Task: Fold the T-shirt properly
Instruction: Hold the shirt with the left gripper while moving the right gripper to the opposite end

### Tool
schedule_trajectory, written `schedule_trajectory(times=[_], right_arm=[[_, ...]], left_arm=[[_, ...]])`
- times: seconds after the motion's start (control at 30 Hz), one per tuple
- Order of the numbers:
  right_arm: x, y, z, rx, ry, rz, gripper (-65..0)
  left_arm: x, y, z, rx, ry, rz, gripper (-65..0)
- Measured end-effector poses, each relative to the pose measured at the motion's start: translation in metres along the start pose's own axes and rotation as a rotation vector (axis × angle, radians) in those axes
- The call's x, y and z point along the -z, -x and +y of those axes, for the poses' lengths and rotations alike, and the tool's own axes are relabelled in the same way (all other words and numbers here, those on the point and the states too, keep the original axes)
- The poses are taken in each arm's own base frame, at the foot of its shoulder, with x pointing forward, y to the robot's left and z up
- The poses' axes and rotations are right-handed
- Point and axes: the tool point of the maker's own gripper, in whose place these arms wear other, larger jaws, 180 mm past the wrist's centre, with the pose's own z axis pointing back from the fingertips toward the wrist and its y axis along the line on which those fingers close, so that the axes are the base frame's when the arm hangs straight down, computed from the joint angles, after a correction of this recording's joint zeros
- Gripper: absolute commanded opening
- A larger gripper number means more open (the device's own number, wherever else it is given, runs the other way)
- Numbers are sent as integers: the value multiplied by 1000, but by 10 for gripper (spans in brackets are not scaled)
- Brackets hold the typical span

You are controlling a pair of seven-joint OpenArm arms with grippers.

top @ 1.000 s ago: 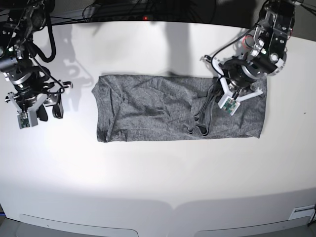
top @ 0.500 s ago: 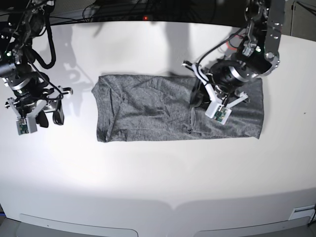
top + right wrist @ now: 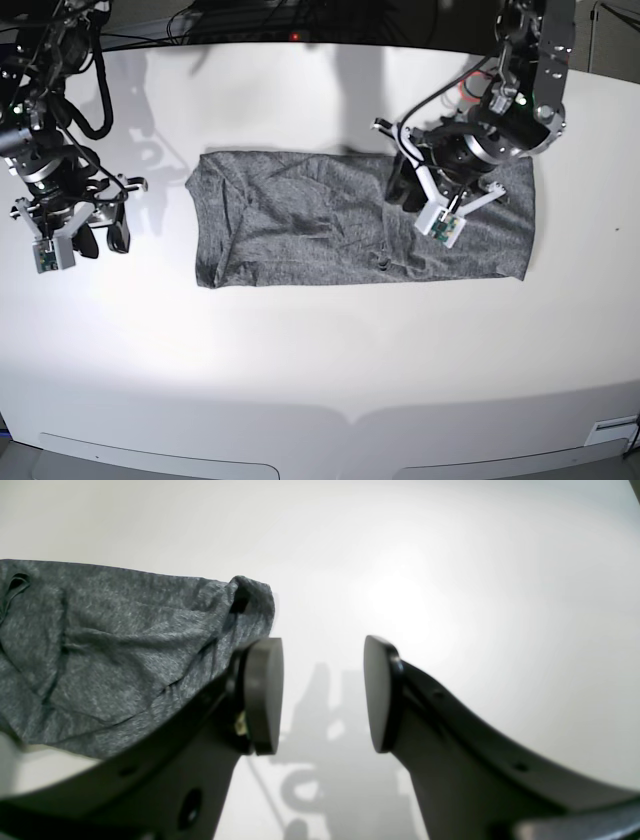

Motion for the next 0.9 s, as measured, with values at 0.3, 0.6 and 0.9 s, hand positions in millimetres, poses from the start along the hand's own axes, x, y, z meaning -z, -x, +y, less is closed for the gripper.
schedule_trajectory(times=[0.3,0.6,0.9], right_arm=[[0,0,0,0,0,0,-384],[10,21,0,64,-38,135,-383],[11,9,6,89,-70,63,-383]], left_arm=[[-1,-5,21,114,-118,-23,-430],[-4,-31,47,236,-244,-66,-430],[-4,-36,48,241,-248,-76,-430]])
